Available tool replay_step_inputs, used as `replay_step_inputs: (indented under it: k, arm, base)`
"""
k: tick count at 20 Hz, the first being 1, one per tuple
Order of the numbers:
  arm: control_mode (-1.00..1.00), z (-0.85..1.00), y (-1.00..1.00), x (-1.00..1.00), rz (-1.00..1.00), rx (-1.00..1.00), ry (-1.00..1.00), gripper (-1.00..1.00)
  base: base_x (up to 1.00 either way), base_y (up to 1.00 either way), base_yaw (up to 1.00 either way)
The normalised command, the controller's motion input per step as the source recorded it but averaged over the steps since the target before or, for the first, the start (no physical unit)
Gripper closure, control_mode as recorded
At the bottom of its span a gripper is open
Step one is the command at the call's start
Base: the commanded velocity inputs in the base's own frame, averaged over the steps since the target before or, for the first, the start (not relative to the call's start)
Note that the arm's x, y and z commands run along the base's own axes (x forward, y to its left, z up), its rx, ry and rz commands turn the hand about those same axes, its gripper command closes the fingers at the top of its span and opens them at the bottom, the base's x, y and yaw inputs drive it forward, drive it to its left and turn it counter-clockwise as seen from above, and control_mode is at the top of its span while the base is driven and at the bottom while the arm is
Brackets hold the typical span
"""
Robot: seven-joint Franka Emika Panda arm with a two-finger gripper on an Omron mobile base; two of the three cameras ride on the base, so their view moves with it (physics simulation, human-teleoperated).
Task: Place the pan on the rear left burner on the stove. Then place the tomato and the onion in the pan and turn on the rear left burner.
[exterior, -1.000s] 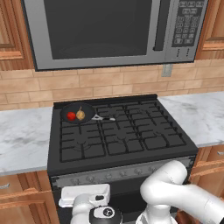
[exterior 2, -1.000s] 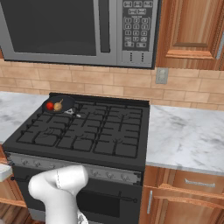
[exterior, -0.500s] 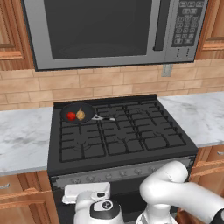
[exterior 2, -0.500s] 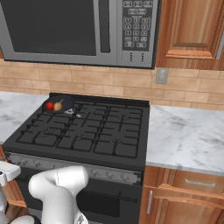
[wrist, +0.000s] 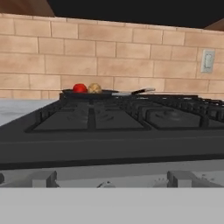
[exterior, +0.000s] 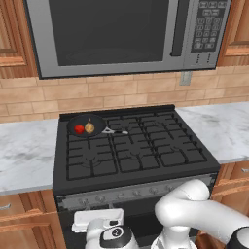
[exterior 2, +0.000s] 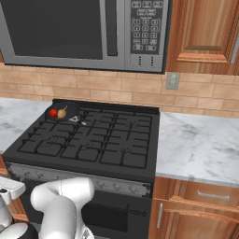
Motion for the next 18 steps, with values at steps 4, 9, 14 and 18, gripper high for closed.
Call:
replay_step_inputs:
  k: [4,9,14,18]
  arm:
    - [-1.00,-0.14,-0.09,0.02,0.00,0.00,0.00,-1.00]
    - [-1.00,-0.07,-0.09,0.07,0.00,0.00,-0.01,-1.00]
    - [-1.00,-0.08,-0.21,0.12,0.00,0.00,0.00,-1.00]
    - [-1.00,-0.07,-0.31,0.12,0.00,0.00,0.00,-1.00]
  base:
    - [0.00,0.00,0.00]
    - [0.00,0.00,0.00]
    - [0.00,0.00,0.00]
    - [0.00,0.00,0.00]
